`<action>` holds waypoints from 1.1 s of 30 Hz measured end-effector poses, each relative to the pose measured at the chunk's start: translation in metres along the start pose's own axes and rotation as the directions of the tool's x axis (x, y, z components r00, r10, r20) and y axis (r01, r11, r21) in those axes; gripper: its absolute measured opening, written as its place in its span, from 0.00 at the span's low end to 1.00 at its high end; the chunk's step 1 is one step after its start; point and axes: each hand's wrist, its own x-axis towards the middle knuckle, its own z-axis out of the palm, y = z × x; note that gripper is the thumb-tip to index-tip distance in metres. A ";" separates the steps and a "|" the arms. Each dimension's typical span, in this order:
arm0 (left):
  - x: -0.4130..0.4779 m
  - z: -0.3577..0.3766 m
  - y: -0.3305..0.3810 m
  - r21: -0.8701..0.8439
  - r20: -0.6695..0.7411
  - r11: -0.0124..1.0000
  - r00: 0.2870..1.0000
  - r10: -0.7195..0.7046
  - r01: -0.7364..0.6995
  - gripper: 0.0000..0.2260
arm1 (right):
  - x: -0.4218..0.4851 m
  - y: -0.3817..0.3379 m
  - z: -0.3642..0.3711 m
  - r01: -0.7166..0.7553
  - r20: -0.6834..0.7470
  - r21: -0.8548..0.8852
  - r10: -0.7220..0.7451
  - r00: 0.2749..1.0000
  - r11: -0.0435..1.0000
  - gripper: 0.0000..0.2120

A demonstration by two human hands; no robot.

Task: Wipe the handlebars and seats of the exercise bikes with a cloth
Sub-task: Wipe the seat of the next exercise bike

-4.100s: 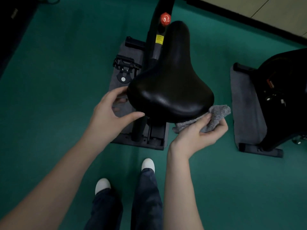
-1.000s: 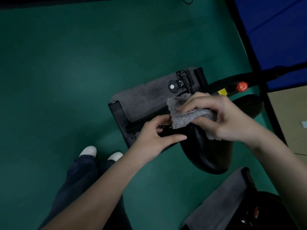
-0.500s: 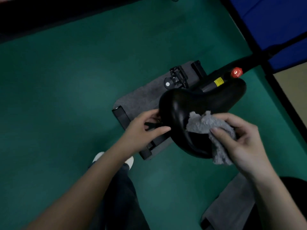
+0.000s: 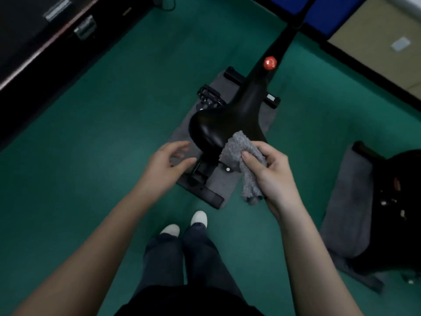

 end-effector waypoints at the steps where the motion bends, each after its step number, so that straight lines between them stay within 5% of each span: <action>1: -0.003 -0.005 0.004 0.036 0.029 0.999 0.999 0.025 -0.026 0.15 | -0.010 0.000 0.000 -0.034 -0.021 0.010 0.034 0.999 0.999 0.09; 12: -0.039 -0.009 0.056 0.327 0.426 0.864 0.875 0.228 -0.384 0.17 | -0.152 0.013 -0.011 -0.260 -0.395 0.229 0.334 0.856 0.938 0.08; 20: -0.073 0.050 0.080 0.418 0.797 0.614 0.594 0.106 -0.670 0.21 | -0.245 0.029 -0.027 -0.267 -0.606 0.357 0.439 0.663 0.895 0.07; 27: -0.111 0.121 0.095 0.378 0.887 0.505 0.459 0.041 -0.776 0.24 | -0.304 0.054 -0.049 -0.206 -0.711 0.468 0.505 0.490 0.859 0.05; 33: -0.158 0.193 0.108 0.340 0.928 0.376 0.372 0.012 -0.862 0.24 | -0.352 0.076 -0.101 -0.147 -0.752 0.499 0.511 0.416 0.854 0.05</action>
